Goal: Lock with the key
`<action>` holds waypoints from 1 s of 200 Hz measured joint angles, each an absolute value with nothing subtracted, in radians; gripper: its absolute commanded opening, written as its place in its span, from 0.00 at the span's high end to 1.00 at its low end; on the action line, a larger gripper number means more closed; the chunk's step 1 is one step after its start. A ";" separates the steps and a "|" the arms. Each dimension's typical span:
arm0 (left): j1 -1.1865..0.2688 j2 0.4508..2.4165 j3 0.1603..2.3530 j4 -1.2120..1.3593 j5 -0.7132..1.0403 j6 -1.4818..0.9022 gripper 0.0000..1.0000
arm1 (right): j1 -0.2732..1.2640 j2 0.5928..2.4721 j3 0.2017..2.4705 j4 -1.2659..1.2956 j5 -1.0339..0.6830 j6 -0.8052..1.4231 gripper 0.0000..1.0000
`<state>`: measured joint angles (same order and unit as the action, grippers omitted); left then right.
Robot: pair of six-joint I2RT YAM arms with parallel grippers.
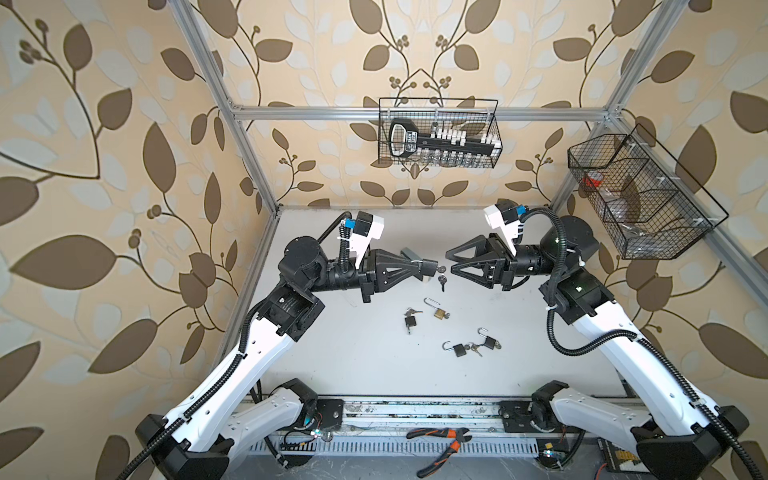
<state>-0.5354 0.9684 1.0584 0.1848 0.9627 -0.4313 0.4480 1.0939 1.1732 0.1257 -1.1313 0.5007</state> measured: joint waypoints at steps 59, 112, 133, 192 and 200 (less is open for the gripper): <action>-0.536 0.973 1.058 0.186 0.969 -0.437 1.00 | 0.487 1.131 1.187 0.113 -1.138 0.495 0.78; -0.536 0.973 1.058 0.188 0.968 -0.437 1.00 | 0.489 1.131 1.189 0.101 -1.138 0.476 0.96; -0.536 0.972 1.058 0.189 0.970 -0.437 1.00 | 0.489 1.131 1.189 0.099 -1.137 0.471 1.00; -0.537 0.968 1.058 0.184 0.956 -0.434 1.00 | 0.488 1.124 1.189 0.093 -1.131 0.451 1.00; -0.537 0.966 1.058 0.182 0.949 -0.429 1.00 | 0.485 1.122 1.189 0.090 -1.129 0.447 1.00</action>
<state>-0.5373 0.9657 1.0584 0.1818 0.9493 -0.4290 0.4854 1.1217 1.1893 0.0902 -1.1290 0.4469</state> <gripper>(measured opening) 0.057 0.047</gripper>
